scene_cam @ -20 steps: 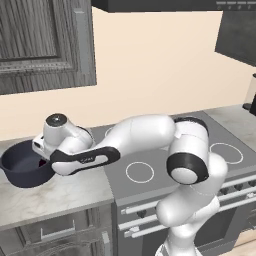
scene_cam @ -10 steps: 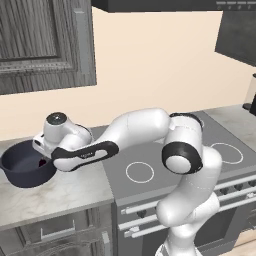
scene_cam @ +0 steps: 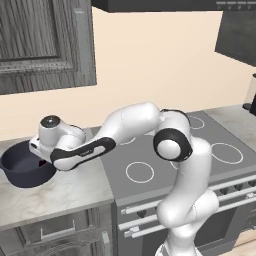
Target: Turn on the sink faucet. Then move the eggplant from the counter to the sink. Turn off the sink. Move the vegetable from the sink to the pot next to the stove. Finally move the pot to the front right burner.
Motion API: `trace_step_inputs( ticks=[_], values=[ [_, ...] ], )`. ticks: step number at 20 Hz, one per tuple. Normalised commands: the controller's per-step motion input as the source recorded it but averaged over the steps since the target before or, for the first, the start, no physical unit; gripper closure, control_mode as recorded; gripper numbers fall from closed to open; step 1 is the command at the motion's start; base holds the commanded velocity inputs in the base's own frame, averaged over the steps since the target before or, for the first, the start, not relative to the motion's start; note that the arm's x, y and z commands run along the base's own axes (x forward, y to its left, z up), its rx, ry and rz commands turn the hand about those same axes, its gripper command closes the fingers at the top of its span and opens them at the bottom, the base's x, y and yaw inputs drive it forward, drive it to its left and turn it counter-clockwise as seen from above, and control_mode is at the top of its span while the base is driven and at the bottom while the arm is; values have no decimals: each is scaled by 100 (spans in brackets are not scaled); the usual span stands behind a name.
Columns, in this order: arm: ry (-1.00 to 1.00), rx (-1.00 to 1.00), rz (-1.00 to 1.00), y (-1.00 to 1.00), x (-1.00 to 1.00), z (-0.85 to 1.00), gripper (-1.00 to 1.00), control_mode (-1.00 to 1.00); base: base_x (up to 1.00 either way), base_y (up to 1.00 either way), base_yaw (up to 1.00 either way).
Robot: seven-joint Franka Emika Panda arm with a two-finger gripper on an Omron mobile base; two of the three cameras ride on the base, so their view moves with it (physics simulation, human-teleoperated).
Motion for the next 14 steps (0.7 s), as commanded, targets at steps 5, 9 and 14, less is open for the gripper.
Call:
trace_step_inputs(
  ticks=[5,9,14],
  values=[
    [4,-7,-2,25,15,-13,-100,-100,0,0,0],
    [5,-7,-1,19,11,-10,-100,-100,0,0,0],
    [3,-4,0,2,4,-15,-100,-100,0,0,0]
  ],
)
